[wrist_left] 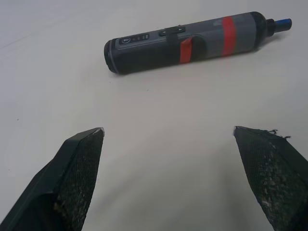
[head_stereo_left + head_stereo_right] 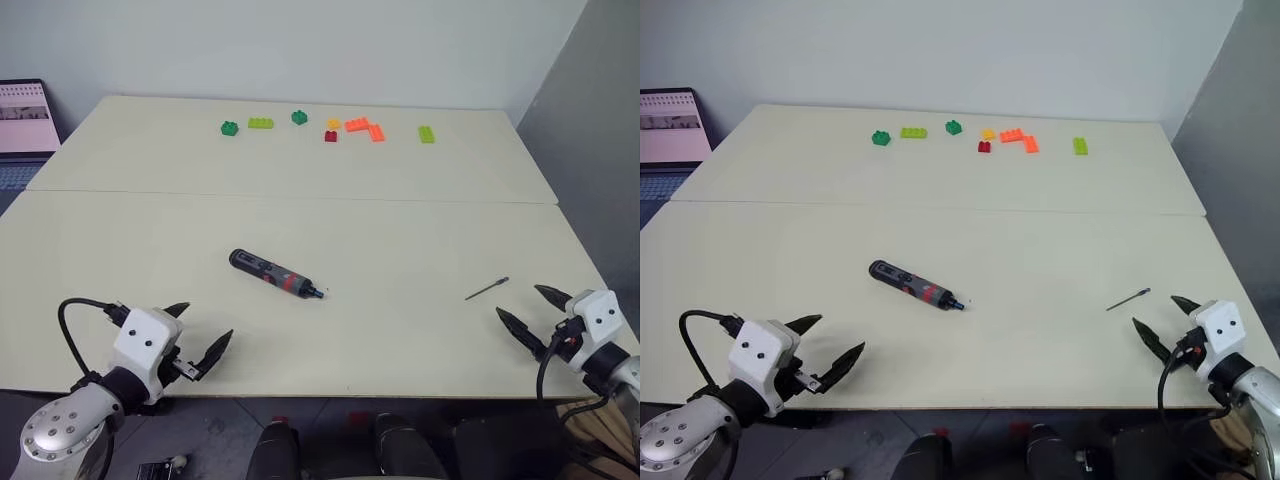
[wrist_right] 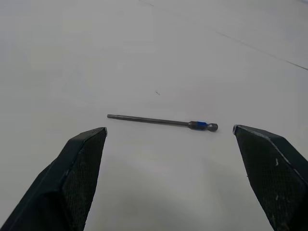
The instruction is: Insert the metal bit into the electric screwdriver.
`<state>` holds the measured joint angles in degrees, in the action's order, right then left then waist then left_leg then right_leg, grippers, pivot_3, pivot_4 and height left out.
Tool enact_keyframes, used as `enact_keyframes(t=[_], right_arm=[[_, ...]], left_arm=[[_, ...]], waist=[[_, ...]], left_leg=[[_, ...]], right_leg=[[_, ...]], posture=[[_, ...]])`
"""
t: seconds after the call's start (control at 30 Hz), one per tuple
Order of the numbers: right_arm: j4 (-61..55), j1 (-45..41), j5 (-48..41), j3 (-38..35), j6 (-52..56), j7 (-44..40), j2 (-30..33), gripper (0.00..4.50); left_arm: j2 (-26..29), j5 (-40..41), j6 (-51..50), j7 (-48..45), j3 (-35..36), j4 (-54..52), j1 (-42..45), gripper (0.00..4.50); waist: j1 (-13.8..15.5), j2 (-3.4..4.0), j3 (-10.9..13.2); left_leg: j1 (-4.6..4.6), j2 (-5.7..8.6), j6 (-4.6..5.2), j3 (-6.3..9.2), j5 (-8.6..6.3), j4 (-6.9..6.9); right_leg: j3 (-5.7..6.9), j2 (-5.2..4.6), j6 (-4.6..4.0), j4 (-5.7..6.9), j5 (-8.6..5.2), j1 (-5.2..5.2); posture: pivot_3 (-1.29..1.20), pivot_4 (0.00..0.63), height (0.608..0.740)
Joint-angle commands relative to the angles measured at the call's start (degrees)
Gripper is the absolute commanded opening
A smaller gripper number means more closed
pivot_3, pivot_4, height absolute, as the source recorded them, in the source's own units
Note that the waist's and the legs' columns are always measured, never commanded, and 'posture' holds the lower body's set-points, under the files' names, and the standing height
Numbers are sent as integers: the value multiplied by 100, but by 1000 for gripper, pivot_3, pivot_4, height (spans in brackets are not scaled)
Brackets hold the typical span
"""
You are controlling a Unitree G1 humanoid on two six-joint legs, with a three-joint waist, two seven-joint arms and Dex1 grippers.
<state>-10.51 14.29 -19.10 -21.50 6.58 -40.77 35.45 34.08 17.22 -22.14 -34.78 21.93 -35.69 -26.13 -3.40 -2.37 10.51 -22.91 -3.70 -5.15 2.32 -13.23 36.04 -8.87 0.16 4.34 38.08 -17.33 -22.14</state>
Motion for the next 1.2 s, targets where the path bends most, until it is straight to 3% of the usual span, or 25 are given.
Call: enact_keyframes(t=[0.03, 0.43, 0.7, 0.8, 0.93, 1.1, 1.2], right_arm=[[-267, 29, -19, -123, -21, 24, 74, 4404], [-210, -18, 37, -62, -33, 9, 79, 4404], [-283, -172, -14, -83, 38, 102, 40, 4404], [-473, -268, -115, -61, 171, 92, 87, 4404], [-951, -194, -306, 72, 517, -195, 284, 4404], [-1774, -182, -714, 181, 1188, -461, 654, 4404], [-2312, -218, -1006, 347, 1740, -855, 1226, 4404]], left_arm=[[94, 105, 44, -142, 92, -84, 12, 4500], [179, -29, 338, -213, 146, 13, 12, 4500], [221, 330, 177, -315, 561, 456, 202, 4500], [758, 200, 366, -568, 611, 1006, 910, 4500], [1668, 159, 290, -1221, 154, 1403, 1836, 4500], [2650, -111, 358, -2085, -790, 1774, 2932, 4500], [3008, -207, 510, -2926, -1651, 1949, 3869, 4500]], waist=[[0, 1, 0], [1, 1, -1], [0, 2, -1], [18, 2, -1], [37, 7, 1], [12, 15, 3], [-8, 21, 7]], left_leg=[[0, 0, 0, 0, 0, 0], [0, 0, 0, 0, 0, 0], [1, 0, 0, 0, 0, 0], [2, 0, 1, 1, 1, 1], [5, 2, 3, 15, 4, 3], [-6, 0, 3, 5, 3, -4], [-9, -2, 3, 5, 3, -13]], right_leg=[[0, 0, 0, 0, 0, 0], [0, 0, 0, 0, 0, 0], [1, 1, 0, 3, 0, -1], [3, 1, 1, 4, 1, -2], [11, 2, 1, 4, 2, -11], [9, 2, 3, 1, 2, 3], [9, 4, 11, 5, 7, -6]], posture=[[0, 150, 740], [0, 150, 740], [0, 150, 740], [0, 150, 740], [0, 150, 740], [0, 150, 740], [0, 150, 740]])
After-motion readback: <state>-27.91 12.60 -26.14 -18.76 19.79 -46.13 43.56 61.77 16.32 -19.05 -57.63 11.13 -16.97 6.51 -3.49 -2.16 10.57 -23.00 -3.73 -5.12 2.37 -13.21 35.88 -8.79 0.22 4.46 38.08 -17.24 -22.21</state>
